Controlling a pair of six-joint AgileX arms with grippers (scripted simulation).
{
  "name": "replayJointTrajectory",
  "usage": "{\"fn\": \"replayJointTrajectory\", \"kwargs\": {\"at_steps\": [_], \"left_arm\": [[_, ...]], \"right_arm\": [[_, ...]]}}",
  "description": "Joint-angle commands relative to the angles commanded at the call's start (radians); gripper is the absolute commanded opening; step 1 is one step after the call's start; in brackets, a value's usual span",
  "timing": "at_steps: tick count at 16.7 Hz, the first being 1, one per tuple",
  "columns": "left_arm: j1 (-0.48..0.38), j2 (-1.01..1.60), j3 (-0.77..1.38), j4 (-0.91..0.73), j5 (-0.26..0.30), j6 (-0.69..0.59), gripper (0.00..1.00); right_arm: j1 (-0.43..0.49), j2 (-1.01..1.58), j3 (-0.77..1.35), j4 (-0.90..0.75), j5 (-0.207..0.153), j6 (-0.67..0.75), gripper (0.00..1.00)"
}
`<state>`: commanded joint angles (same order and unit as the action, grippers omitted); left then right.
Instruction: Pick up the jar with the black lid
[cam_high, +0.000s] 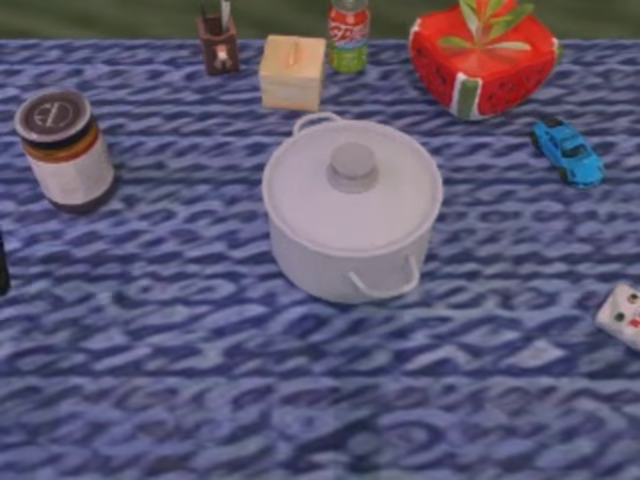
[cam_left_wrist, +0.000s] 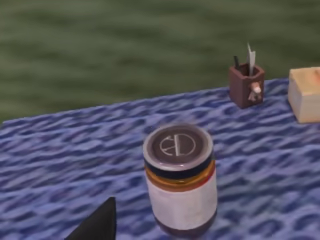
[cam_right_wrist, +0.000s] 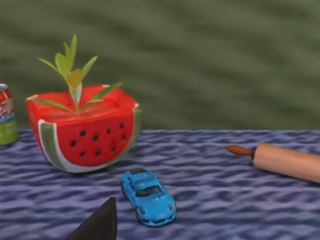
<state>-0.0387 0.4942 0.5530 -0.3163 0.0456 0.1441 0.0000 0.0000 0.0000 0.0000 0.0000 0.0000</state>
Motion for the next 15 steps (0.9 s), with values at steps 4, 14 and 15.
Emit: {"fn": "replayJointTrajectory", "kwargs": {"at_steps": [4,14,15], "left_arm": [[0.0,0.354,0.371,-0.23,0.003,0.104,1.0],[0.015,1.352,1.408,-0.877,-0.013,0.412,1.0],[0.016,1.447,1.508,-0.938,-0.015,0.443,1.0]], "right_arm": [[0.0,0.0,0.0,0.0,0.0,0.0,1.0],[0.0,0.0,0.0,0.0,0.0,0.0,1.0],[0.0,0.0,0.0,0.0,0.0,0.0,1.0]]}}
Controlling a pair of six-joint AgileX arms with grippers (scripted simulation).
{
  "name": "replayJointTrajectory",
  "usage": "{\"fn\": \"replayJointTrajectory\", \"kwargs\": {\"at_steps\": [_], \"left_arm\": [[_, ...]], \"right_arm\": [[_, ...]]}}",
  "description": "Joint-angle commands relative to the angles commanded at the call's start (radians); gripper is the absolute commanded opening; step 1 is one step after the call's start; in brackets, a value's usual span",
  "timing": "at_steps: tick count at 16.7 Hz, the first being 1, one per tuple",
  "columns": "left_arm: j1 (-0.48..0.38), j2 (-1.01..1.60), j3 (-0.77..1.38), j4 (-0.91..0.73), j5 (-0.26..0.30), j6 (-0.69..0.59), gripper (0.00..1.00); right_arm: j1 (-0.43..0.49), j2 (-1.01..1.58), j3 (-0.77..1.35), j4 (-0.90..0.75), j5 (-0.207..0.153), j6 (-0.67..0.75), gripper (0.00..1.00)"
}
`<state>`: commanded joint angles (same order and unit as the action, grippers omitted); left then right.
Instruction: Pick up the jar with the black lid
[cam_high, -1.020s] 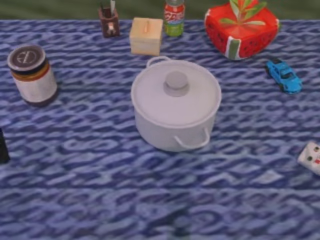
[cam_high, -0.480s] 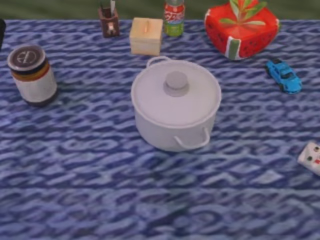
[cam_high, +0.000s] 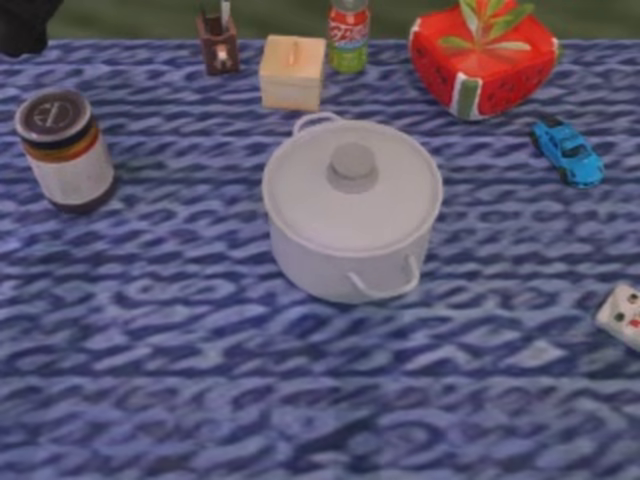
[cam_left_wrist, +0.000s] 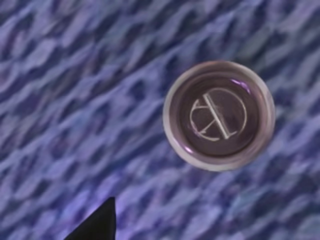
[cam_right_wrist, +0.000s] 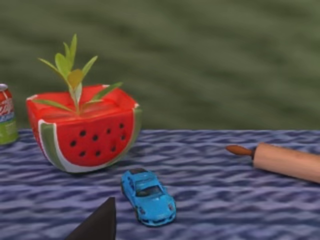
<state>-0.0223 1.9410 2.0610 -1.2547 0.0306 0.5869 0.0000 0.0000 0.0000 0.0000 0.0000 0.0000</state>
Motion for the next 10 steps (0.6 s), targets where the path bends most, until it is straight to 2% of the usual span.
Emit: {"fn": "replayJointTrajectory", "kwargs": {"at_steps": [5,10], "left_arm": [[0.006,0.417,0.446,-0.267,-0.011,0.136,1.0],[0.011,0.695,0.75,-0.444,-0.019,0.228,1.0]], "right_arm": [[0.0,0.0,0.0,0.0,0.0,0.0,1.0],[0.0,0.0,0.0,0.0,0.0,0.0,1.0]]}}
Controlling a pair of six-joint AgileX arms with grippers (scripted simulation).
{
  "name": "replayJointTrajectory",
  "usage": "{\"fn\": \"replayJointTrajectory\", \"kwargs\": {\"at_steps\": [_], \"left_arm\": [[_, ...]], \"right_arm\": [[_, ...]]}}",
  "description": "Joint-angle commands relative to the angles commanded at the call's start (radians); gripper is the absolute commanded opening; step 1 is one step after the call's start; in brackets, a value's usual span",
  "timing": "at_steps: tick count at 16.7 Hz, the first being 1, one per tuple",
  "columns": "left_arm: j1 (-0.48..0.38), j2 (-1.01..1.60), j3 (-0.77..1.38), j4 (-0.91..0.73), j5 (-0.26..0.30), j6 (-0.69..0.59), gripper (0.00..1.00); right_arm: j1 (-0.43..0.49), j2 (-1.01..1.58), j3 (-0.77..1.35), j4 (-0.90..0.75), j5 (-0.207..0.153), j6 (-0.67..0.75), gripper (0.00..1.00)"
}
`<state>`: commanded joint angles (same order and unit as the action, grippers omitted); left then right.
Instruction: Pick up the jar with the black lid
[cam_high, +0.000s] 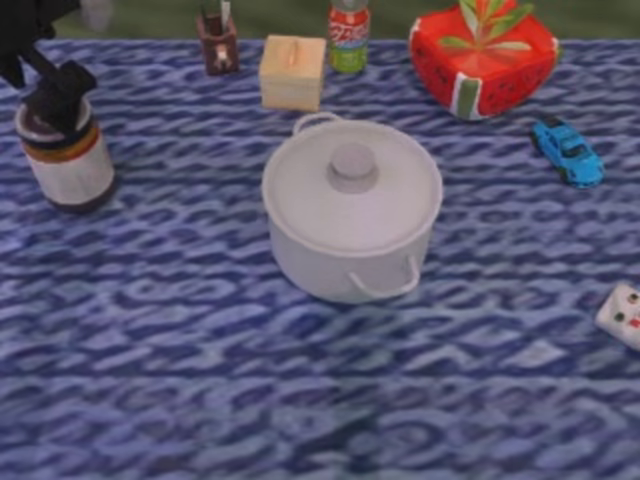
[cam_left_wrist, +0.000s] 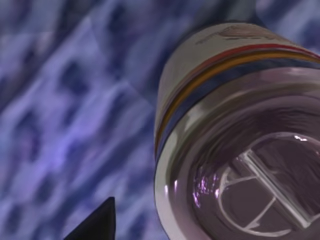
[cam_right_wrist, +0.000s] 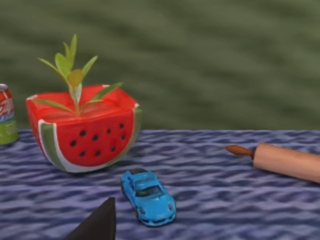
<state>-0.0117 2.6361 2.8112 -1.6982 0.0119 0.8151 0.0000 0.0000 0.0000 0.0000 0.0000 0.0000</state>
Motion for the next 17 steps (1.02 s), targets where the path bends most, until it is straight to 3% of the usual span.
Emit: {"fn": "replayJointTrajectory", "kwargs": {"at_steps": [10,17], "left_arm": [[-0.005,0.087,0.091,-0.05,-0.002,0.028,1.0],[0.0,-0.003,-0.196,0.143,-0.004,0.027,1.0]], "right_arm": [[0.0,0.0,0.0,0.0,0.0,0.0,1.0],[0.0,0.0,0.0,0.0,0.0,0.0,1.0]]}}
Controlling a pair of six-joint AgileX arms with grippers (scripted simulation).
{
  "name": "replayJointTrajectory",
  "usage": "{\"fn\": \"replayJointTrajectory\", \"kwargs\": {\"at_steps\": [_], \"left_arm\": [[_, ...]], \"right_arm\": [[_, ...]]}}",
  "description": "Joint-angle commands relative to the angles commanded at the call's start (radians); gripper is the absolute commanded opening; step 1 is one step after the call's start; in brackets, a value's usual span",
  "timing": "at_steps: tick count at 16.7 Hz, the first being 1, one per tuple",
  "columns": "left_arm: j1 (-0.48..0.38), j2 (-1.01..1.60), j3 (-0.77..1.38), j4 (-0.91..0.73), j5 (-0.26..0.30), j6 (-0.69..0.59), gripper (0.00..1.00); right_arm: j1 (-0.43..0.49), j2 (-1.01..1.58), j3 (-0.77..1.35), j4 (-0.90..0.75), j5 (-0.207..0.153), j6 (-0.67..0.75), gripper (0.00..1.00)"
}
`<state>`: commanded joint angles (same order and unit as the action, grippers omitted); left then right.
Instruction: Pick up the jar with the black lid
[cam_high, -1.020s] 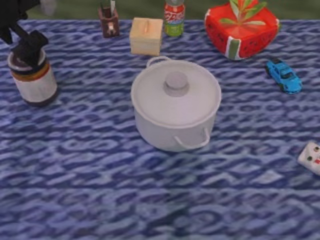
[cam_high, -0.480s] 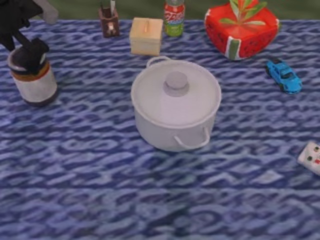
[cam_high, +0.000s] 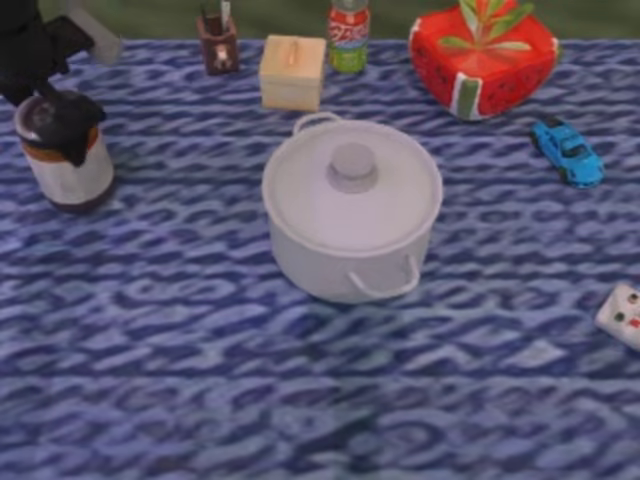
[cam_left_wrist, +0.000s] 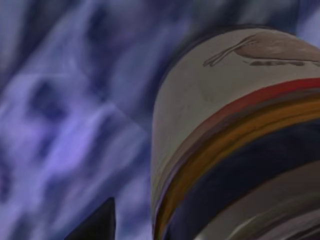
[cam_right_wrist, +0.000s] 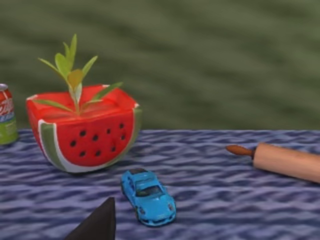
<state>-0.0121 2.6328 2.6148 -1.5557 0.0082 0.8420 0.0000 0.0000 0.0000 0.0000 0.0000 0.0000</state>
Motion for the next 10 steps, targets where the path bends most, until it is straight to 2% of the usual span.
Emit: {"fn": "replayJointTrajectory", "kwargs": {"at_steps": [4,9,10], "left_arm": [[0.002,-0.049,-0.169,0.12,-0.001,0.002,1.0],[0.003,-0.056,-0.191,0.138,-0.001,0.003,1.0],[0.003,-0.056,-0.191,0.138,-0.001,0.003,0.92]], "right_arm": [[0.0,0.0,0.0,0.0,0.0,0.0,1.0],[0.0,0.0,0.0,0.0,0.0,0.0,1.0],[0.0,0.0,0.0,0.0,0.0,0.0,1.0]]}}
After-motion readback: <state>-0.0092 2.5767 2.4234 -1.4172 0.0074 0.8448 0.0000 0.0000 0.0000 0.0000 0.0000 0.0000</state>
